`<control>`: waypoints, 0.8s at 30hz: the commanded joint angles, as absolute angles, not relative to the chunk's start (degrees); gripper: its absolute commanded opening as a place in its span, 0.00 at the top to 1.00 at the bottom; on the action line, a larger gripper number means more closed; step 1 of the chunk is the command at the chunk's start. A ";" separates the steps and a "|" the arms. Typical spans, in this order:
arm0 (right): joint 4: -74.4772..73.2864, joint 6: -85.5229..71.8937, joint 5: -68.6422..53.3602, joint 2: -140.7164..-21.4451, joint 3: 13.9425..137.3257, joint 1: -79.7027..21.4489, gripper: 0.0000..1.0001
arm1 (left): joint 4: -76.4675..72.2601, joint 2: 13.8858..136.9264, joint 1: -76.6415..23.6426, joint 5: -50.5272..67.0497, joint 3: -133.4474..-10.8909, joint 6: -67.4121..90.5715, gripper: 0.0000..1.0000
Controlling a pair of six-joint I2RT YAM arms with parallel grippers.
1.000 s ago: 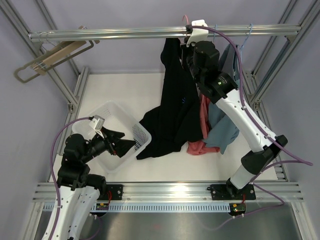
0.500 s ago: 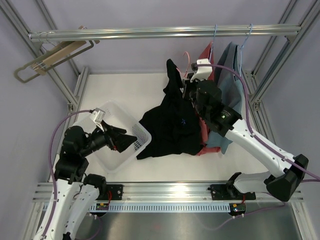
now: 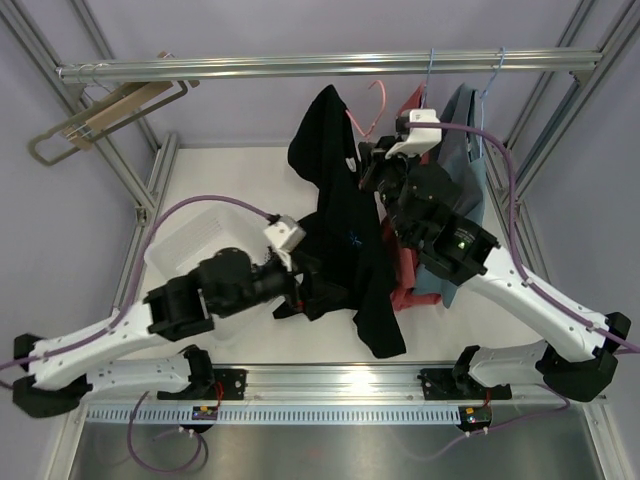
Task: Remove the t-shirt from the hanger
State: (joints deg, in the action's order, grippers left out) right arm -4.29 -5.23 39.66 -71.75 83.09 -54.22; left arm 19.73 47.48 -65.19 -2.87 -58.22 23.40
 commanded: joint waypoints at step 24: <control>-11.69 -12.75 30.06 -65.31 92.81 -54.84 1.00 | 4.57 75.15 -78.05 -22.59 -73.74 18.54 0.76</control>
State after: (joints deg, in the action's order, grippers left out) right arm -16.19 -11.99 31.86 -67.57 92.62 -54.28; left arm 9.30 75.24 -77.47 -19.88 -71.55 18.26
